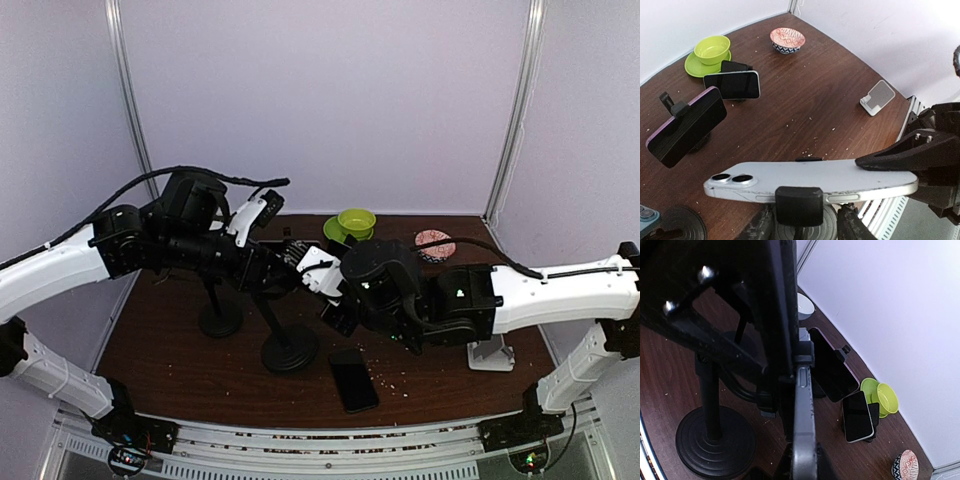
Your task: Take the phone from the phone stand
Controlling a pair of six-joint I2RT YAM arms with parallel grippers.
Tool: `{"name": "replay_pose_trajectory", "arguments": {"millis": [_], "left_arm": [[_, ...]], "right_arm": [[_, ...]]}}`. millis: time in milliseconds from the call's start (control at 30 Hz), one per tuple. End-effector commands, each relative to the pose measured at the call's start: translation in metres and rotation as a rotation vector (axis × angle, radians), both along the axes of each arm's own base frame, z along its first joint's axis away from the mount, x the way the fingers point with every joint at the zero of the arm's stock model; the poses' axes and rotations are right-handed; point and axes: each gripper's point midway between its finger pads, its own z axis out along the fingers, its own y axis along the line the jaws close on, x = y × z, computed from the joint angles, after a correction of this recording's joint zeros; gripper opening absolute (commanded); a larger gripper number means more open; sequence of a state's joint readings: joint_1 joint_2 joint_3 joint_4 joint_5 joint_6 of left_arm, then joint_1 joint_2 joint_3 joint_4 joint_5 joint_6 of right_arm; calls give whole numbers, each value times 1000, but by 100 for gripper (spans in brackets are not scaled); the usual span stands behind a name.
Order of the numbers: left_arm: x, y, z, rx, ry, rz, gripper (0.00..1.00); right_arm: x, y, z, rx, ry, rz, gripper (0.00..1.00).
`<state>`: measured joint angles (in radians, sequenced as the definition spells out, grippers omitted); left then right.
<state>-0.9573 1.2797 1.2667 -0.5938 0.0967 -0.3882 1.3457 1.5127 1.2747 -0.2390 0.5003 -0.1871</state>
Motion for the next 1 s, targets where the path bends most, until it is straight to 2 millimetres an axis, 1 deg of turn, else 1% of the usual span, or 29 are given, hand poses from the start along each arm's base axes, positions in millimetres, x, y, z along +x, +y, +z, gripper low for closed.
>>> {"name": "replay_pose_trajectory", "arguments": {"millis": [0, 133, 200, 267, 367, 433, 500, 600, 667, 767, 933, 967], "left_arm": [[7, -10, 41, -126, -74, 8, 45], [8, -19, 44, -142, -62, -12, 45], [7, -23, 49, -158, -59, -27, 46], [6, -26, 53, -168, -64, -43, 48], [6, -28, 59, -173, -82, -58, 54], [4, -34, 62, -181, -77, -84, 57], [3, -43, 65, -190, -65, -119, 57], [6, -58, 66, -203, -49, -153, 57], [10, -67, 71, -223, -54, -162, 58], [17, -82, 76, -238, -60, -175, 57], [28, -107, 80, -259, -54, -206, 54], [30, -111, 85, -272, -60, -211, 54]], "right_arm": [[2, -11, 83, 226, -40, -59, 0], [6, -20, 102, 245, -59, -100, 0], [8, -27, 108, 244, -73, -125, 0], [11, -35, 115, 240, -89, -152, 0], [10, -46, 123, 242, -106, -163, 0], [10, -54, 129, 246, -118, -175, 0], [11, -62, 132, 241, -132, -184, 0], [8, -68, 135, 231, -150, -168, 0], [7, -73, 135, 225, -156, -168, 0], [5, -81, 132, 218, -154, -163, 0], [5, -86, 123, 187, -150, -160, 0], [6, -88, 120, 183, -146, -169, 0]]}}
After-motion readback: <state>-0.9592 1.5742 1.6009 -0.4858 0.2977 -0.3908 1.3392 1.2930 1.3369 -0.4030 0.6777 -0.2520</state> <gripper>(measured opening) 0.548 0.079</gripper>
